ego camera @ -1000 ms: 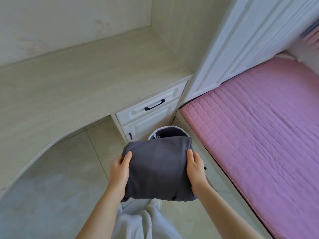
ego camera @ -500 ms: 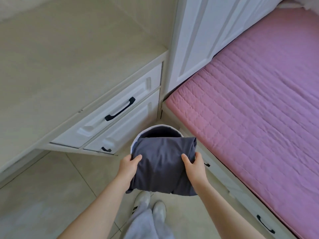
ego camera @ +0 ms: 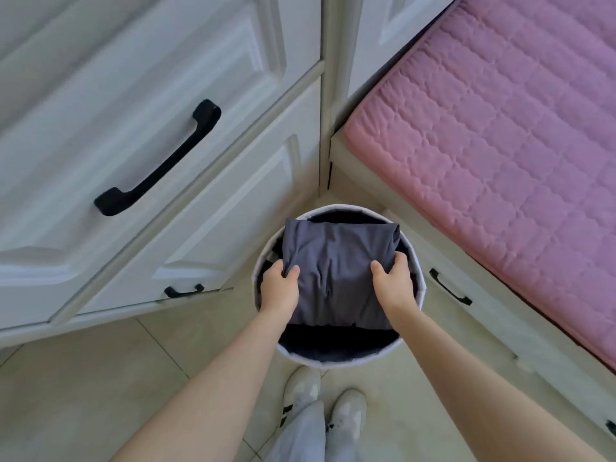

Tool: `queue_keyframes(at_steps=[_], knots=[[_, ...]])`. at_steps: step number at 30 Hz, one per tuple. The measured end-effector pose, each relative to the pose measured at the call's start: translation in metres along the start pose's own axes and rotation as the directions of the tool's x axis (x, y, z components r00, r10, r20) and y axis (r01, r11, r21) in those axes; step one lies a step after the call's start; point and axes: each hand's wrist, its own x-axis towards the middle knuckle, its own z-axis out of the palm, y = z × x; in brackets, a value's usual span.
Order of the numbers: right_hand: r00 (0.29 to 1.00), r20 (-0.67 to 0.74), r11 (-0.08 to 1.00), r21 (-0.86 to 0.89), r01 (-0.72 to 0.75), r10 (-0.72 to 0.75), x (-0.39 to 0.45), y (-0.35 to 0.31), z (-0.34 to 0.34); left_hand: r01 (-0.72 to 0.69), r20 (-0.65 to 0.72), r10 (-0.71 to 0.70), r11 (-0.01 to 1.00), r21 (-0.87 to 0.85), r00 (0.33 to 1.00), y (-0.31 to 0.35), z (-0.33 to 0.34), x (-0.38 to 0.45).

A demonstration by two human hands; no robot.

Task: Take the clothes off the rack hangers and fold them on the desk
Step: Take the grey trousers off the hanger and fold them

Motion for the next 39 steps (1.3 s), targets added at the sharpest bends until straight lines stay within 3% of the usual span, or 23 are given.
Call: queue_keyframes(at_steps=[4, 9, 12, 16, 21, 27, 30, 39], knots=[[1.0, -0.003, 0.997, -0.081, -0.009, 0.008, 0.021, 0.014, 0.003, -0.018, 0.012, 0.016, 0.992, 0.128, 1.0, -0.022, 0.003, 0.024], [0.984, 0.035, 0.901, -0.407, -0.147, 0.176, 0.047, 0.034, -0.003, 0.036, 0.057, -0.068, 0.9, 0.435, 0.996, -0.037, -0.001, 0.046], [0.977, 0.068, 0.885, -0.44, -0.154, 0.204, 0.044, 0.034, -0.003, 0.018, 0.084, -0.068, 0.868, 0.496, 0.994, -0.033, 0.002, 0.042], [0.983, 0.082, 0.924, -0.363, -0.124, 0.164, 0.02, 0.027, -0.005, -0.056, 0.121, -0.008, 0.854, 0.518, 0.993, -0.024, 0.0, 0.021], [0.983, 0.15, 0.944, -0.324, -0.055, 0.109, -0.021, 0.006, -0.018, -0.159, 0.252, 0.053, 0.894, 0.419, 0.966, 0.003, -0.011, -0.017], [0.989, 0.151, 0.953, -0.3, 0.045, 0.001, -0.123, -0.051, -0.071, -0.238, 0.323, 0.129, 0.915, 0.325, 0.937, 0.054, -0.038, -0.095], [0.995, 0.1, 0.97, -0.238, 0.054, -0.03, -0.176, -0.065, -0.102, -0.269, 0.361, 0.154, 0.917, 0.295, 0.92, 0.073, -0.055, -0.142], [0.987, -0.155, 0.98, 0.19, 0.064, -0.035, -0.34, -0.054, -0.196, -0.411, 0.487, 0.283, 0.894, 0.179, 0.826, 0.12, -0.089, -0.315]])
